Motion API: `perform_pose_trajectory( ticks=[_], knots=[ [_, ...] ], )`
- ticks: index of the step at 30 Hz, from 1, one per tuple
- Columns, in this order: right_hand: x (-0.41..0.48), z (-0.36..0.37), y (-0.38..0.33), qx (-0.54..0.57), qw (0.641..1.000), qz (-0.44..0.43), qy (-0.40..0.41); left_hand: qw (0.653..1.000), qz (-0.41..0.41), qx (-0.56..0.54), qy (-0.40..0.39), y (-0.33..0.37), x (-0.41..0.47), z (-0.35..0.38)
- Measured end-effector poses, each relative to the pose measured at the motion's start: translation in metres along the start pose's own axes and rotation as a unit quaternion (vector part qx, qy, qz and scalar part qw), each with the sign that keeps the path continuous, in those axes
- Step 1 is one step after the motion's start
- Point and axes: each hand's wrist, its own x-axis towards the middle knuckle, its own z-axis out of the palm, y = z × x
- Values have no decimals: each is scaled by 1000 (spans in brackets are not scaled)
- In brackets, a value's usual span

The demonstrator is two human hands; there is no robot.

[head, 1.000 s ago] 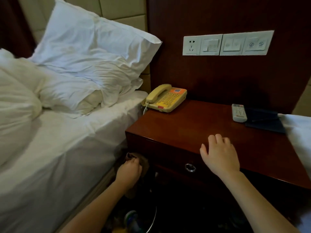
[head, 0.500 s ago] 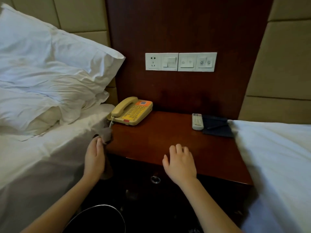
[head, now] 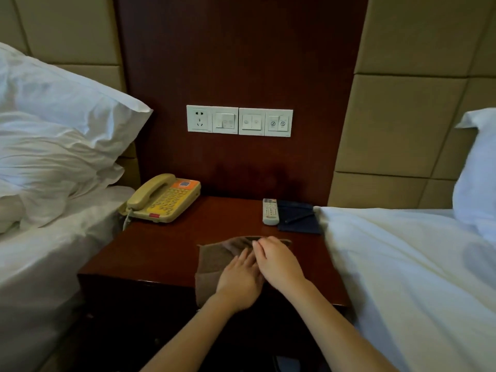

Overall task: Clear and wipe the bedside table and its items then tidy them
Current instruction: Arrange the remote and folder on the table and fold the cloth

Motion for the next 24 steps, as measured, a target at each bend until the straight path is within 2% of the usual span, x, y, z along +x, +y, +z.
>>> perform_pose_trajectory(
  ticks=[2, 5, 7, 11, 14, 16, 18, 22, 24],
  knots=[
    [1, -9, 14, -19, 998, 27, -45, 1000, 13, -5, -20, 34, 5, 5],
    [1, -18, 36, -74, 990, 74, -94, 993, -15, -108, -43, 73, 3, 5],
    [2, -20, 47, -99, 983, 96, -118, 989, -2, -135, -55, 81, 6, 1],
    [10, -12, 47, -60, 979, 97, -171, 995, 14, -64, -80, 54, 8, -7],
    [21, 0, 28, 0, 978, 64, -197, 998, 44, -5, -36, 19, 6, -6],
    [32, 9, 17, 41, 977, 47, -204, 999, 47, 5, -9, -5, 11, -6],
    [42, 19, 9, 76, 973, 32, -217, 999, 30, -5, -14, -22, 15, -11],
    [61, 28, -1, 111, 964, 17, -242, 993, -16, -107, -52, -37, 21, -26],
    [72, 33, -7, 136, 957, 22, -256, 974, -50, -208, -78, -47, 13, -42]
  ],
)
